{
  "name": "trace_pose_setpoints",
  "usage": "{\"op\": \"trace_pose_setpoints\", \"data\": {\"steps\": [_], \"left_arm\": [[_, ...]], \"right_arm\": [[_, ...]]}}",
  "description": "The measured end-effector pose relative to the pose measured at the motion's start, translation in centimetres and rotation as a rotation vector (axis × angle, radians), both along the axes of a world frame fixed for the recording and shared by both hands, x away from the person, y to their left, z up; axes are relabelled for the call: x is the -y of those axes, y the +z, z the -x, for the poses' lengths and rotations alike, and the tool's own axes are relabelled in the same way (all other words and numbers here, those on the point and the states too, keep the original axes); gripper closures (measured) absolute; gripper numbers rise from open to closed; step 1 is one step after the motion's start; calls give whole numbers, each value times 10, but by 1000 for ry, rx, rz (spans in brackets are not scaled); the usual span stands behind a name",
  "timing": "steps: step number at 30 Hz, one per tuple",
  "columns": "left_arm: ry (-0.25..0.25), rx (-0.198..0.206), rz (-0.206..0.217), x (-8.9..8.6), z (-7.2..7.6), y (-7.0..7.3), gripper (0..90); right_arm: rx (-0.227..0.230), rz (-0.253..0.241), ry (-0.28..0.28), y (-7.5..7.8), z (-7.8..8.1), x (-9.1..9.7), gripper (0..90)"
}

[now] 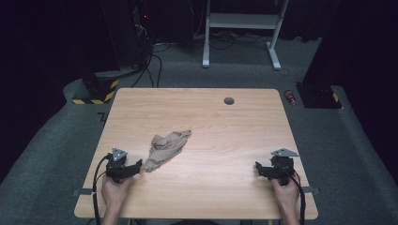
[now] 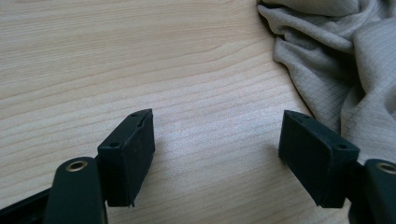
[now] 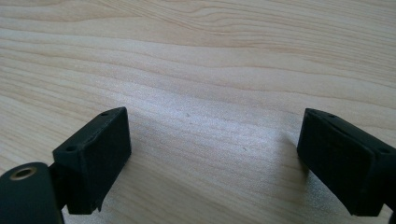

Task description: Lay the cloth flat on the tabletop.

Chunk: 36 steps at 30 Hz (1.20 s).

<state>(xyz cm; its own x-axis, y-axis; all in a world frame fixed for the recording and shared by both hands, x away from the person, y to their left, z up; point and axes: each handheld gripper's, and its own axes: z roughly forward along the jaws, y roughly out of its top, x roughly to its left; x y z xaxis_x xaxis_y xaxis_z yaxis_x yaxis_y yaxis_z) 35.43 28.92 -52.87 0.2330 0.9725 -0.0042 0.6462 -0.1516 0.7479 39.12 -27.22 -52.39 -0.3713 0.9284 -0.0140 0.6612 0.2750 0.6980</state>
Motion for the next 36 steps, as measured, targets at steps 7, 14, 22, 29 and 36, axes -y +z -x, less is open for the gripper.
{"op": "trace_pose_setpoints", "data": {"steps": [7, 14, 22, 29, 36], "left_arm": [[10, -1, 0, 1, -1, 0, 270], [20, 6, 53, -2, -1, 1, 320], [-5, 55, 160, 7, 2, 16, 346], [-91, 78, 165, 33, -3, 34, 351], [-160, 54, 114, 65, -19, 36, 318]], "right_arm": [[0, 0, -1, 0, 0, 0, 93], [0, -1, -2, 0, 0, 0, 93], [0, -2, -6, 0, 0, 0, 96], [1, -3, -12, 0, 0, 0, 103], [1, -2, -11, 0, 0, 0, 103]]}}
